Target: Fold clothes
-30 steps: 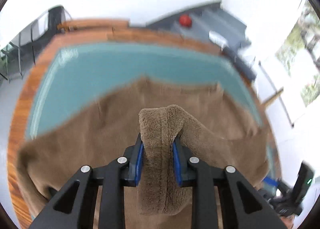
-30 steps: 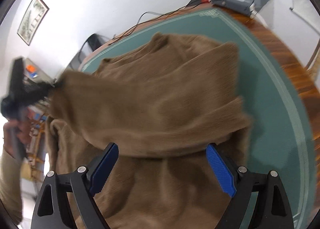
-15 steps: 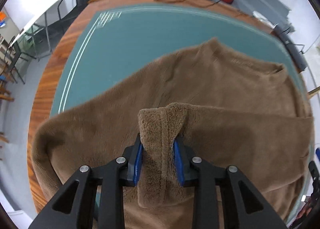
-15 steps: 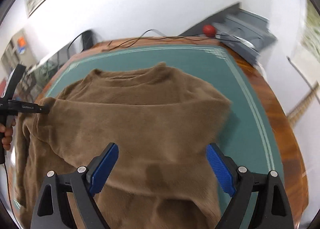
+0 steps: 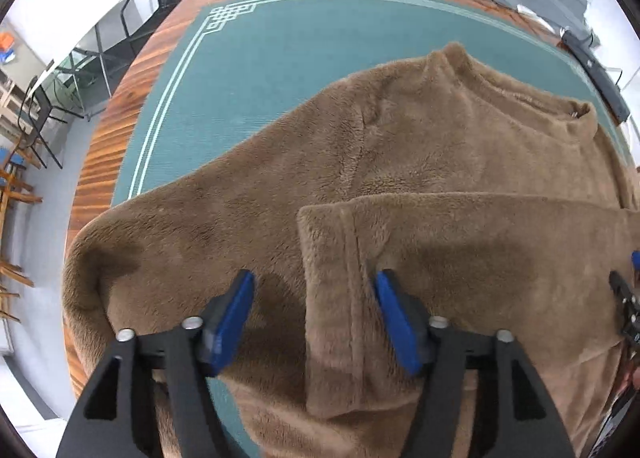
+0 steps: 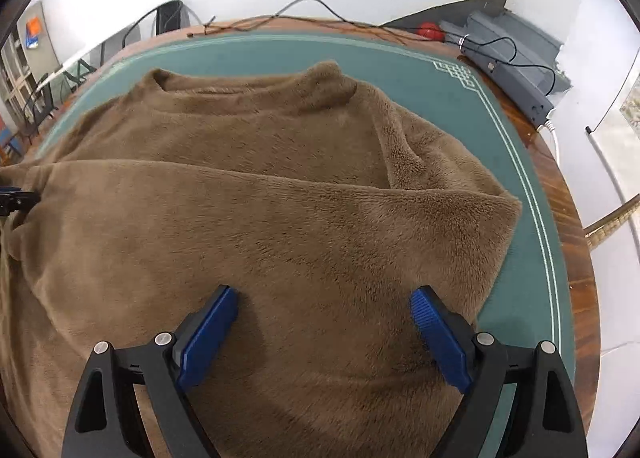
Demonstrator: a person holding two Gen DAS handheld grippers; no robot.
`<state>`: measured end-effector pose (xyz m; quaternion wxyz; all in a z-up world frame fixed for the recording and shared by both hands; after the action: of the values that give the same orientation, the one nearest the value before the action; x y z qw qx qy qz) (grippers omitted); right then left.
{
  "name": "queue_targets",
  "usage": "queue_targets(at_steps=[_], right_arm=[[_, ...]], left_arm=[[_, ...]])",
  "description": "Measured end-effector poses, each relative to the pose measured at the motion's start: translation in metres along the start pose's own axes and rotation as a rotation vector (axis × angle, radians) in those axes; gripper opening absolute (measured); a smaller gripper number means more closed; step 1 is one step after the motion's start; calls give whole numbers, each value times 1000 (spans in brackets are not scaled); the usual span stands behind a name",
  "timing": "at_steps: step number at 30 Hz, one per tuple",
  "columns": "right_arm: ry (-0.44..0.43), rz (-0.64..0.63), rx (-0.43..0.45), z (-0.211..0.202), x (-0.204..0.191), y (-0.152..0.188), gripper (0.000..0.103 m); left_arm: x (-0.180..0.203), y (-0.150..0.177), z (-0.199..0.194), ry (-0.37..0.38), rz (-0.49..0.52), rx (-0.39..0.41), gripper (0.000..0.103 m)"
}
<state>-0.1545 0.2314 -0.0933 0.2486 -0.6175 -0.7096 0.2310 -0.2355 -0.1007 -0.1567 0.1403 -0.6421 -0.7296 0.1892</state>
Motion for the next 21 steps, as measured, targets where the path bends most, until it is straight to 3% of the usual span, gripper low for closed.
queue_targets(at_steps=[5,10,14,21], right_arm=[[-72,55,42,-37,-14,5,91],[-172,18,3,-62,-51,40,91],[-252,-52,-25,-81,-84,78,91],[-293,-249,-23,-97,-111,134,91]], left_arm=[[-16,16,-28,-2,-51,30,79],[-41,40,-57,-12,-124,40,79],[-62,73,-83,-34,-180,32,79],[-92,141,-112,-97,-259,-2,79]])
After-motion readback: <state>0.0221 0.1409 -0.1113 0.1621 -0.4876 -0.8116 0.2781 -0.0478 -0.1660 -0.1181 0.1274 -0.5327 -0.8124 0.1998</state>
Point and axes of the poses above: each gripper's, at about its wrist camera, not at the fingertips, and z roughly the way its jaws point, x to its right, y to its underside, the point moved 5 cm from there along z, roughly the way its jaws point, and after that the axes turned 10 degrees about x, right-handed, at the moved point
